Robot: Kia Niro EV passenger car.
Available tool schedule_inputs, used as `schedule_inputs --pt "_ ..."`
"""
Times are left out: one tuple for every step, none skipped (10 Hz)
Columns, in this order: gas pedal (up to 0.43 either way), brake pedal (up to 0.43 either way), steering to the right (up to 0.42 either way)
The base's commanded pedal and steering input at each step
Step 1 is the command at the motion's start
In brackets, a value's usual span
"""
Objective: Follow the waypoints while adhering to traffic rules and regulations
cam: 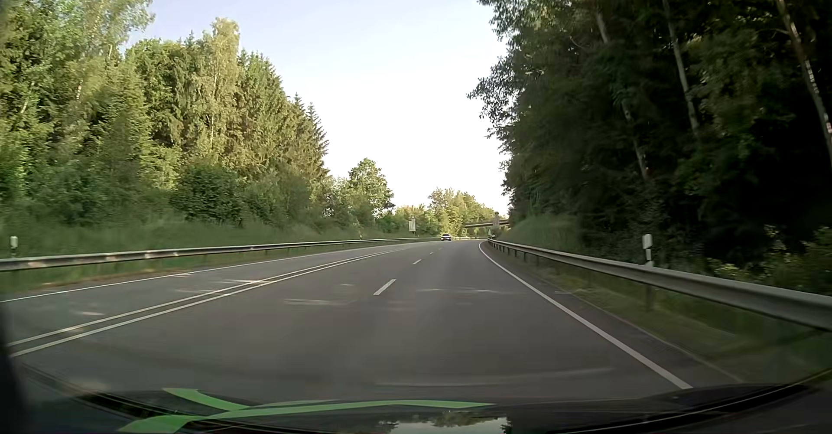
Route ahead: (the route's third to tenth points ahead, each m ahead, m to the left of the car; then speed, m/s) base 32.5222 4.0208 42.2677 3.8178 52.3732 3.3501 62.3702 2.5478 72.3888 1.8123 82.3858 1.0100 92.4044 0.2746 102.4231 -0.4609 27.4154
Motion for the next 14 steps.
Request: schedule_inputs --pt "0.48 0.0 0.006" --pt "0.488 0.0 0.006" --pt "0.5 0.0 0.006" --pt "0.512 0.0 0.006" --pt "0.512 0.0 0.005" --pt "0.512 0.0 0.005" --pt "0.5 0.0 0.005" --pt "0.398 0.0 0.005" --pt "0.39 0.0 0.005" --pt "0.39 0.0 0.005" --pt "0.39 0.0 0.005" --pt "0.409 0.0 0.005" --pt "0.421 0.0 0.005" --pt "0.441 0.0 0.005"
